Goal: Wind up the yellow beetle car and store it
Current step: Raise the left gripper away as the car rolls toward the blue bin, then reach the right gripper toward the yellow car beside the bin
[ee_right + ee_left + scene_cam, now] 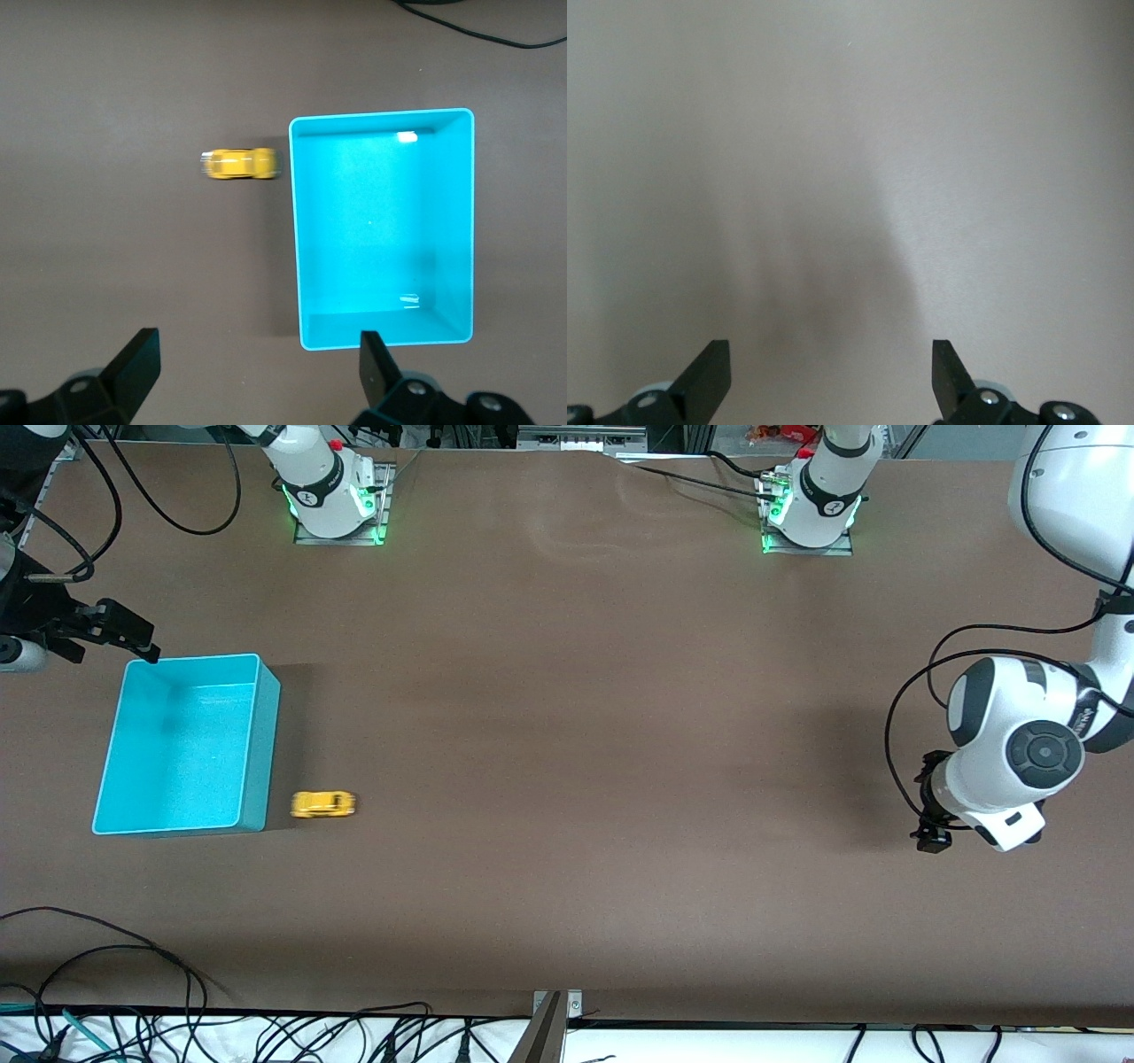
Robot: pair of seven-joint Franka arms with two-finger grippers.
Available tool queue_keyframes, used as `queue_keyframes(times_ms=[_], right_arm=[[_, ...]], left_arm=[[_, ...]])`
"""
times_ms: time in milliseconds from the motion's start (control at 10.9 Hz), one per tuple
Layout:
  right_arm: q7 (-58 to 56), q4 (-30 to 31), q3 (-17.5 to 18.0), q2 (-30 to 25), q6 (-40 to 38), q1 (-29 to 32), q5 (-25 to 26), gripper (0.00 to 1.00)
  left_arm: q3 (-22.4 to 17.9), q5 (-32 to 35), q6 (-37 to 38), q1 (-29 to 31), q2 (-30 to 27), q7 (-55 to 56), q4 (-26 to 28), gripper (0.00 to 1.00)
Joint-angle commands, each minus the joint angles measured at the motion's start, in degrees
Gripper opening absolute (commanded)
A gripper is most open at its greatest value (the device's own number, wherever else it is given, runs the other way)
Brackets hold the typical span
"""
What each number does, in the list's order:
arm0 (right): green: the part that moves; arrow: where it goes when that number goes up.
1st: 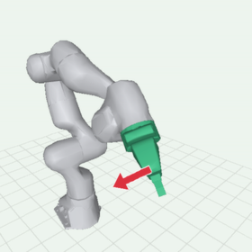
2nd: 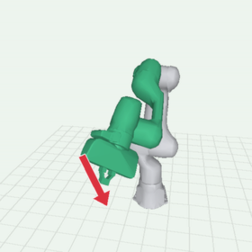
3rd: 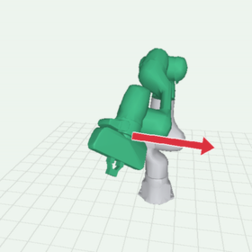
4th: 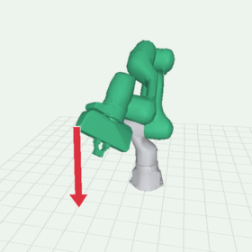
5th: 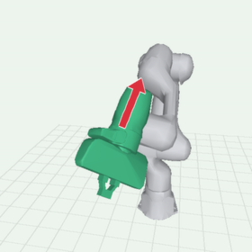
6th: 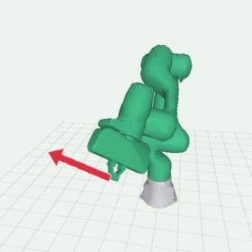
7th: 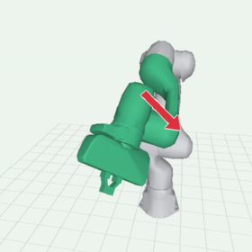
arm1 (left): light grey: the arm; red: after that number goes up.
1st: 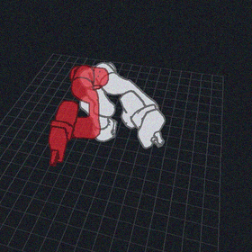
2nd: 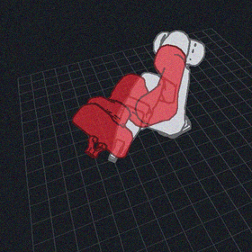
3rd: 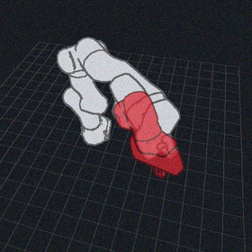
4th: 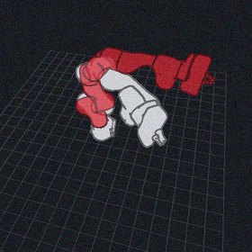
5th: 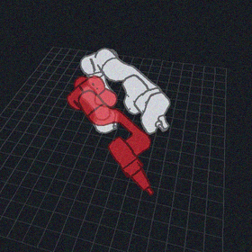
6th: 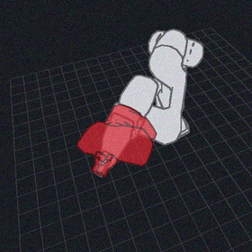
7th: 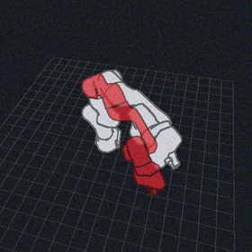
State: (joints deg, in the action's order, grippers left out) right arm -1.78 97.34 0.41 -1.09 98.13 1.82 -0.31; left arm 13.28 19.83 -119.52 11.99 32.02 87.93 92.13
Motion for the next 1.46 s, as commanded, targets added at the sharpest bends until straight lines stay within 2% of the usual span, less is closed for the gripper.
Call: queue_keyframes(times_ms=[0,458,732,1007,1373], right_arm=[[-0.5,-1.3,-0.1,0.5,-0.9,0.1,-0.5,1.0],[-0.5,-1.2,-0.1,0.6,-1.2,-0.1,-0.4,1.0],[-0.3,-1.0,0.4,1.3,-1.2,-0.5,-0.3,1.0],[-1.2,-0.7,0.4,1.4,-1.4,-0.4,-0.2,1.0],[-4.7,-1.2,0.5,4.5,-2.8,-1.5,-0.2,1.0]], left_arm=[[0.4,-1.6,6.9,-0.2,-0.2,-11.8,-5.4,1.0],[3.8,-2.2,8.4,0.4,-3.5,-33.7,-6.2,1.0],[3.7,-9.4,9.8,0.6,-7.4,-52.7,-6.2,1.0],[3.7,-16.1,12.9,1.6,-10.9,-67.1,-6.9,1.0],[3.7,-16.1,17.4,1.5,-11.5,-74.8,-9.9,1.0]])
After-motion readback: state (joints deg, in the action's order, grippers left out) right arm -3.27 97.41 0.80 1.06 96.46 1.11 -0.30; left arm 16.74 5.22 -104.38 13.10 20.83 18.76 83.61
